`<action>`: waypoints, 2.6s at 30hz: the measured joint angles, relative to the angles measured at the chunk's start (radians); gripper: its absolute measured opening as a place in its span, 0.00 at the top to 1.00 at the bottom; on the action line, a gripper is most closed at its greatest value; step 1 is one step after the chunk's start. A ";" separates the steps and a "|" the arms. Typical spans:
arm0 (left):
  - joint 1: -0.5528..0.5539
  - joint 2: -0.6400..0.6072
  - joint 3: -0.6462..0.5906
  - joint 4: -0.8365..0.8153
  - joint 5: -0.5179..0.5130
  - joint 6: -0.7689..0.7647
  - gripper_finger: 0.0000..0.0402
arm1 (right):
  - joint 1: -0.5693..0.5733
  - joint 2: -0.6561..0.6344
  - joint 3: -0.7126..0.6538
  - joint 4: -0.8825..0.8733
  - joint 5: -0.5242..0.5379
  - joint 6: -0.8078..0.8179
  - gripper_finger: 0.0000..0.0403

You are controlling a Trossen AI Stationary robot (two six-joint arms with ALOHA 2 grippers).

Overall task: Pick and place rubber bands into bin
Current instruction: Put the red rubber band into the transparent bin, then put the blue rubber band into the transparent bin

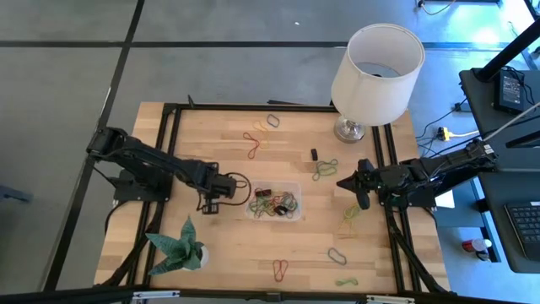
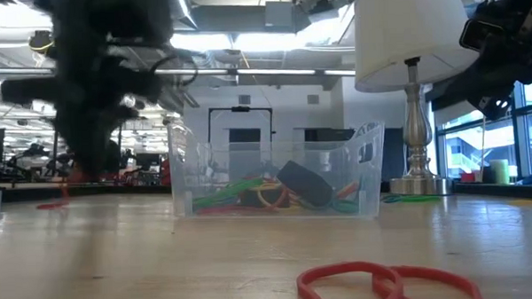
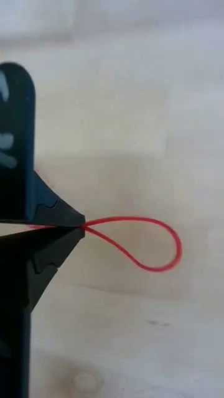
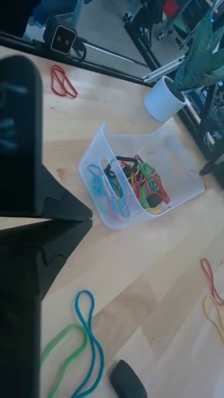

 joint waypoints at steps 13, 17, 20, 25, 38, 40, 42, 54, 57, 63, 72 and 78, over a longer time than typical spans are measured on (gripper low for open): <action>0.101 0.035 0.468 -0.026 -0.139 0.240 0.99 | 0.000 0.001 0.000 -0.013 0.000 -0.002 0.97; 0.133 0.117 0.575 0.083 -0.129 0.335 0.99 | 0.000 0.001 0.000 -0.013 0.000 -0.001 0.97; 0.150 0.201 0.661 0.140 -0.053 0.413 0.99 | 0.000 0.001 0.000 -0.012 0.000 0.002 0.97; 0.166 0.339 0.783 0.132 0.096 0.486 0.99 | 0.000 0.001 0.000 -0.012 0.001 0.006 0.97; 0.223 0.481 0.810 0.130 0.522 0.397 0.99 | 0.000 0.001 0.000 -0.007 0.001 0.059 0.97; 0.226 0.508 0.810 0.132 0.557 0.397 0.99 | 0.000 0.001 0.000 -0.007 0.001 0.059 0.97; 0.226 0.538 0.810 0.131 0.578 0.390 0.99 | 0.000 0.001 0.000 -0.006 0.001 0.063 0.97; 0.229 0.623 0.810 0.142 0.684 0.323 0.99 | 0.000 0.001 0.000 -0.004 0.001 0.118 0.97; 0.238 0.624 0.810 0.166 0.623 0.331 0.99 | 0.000 0.001 0.000 -0.002 0.000 0.133 0.97; 0.254 0.624 0.810 0.125 0.538 0.310 0.99 | 0.000 0.001 0.000 -0.002 0.001 0.133 0.97; 0.260 0.624 0.810 0.036 0.491 0.279 0.91 | 0.000 0.001 0.000 -0.003 0.001 0.109 0.97; 0.262 0.624 0.810 0.036 0.493 0.263 0.77 | 0.000 0.001 0.000 -0.010 0.001 0.107 0.97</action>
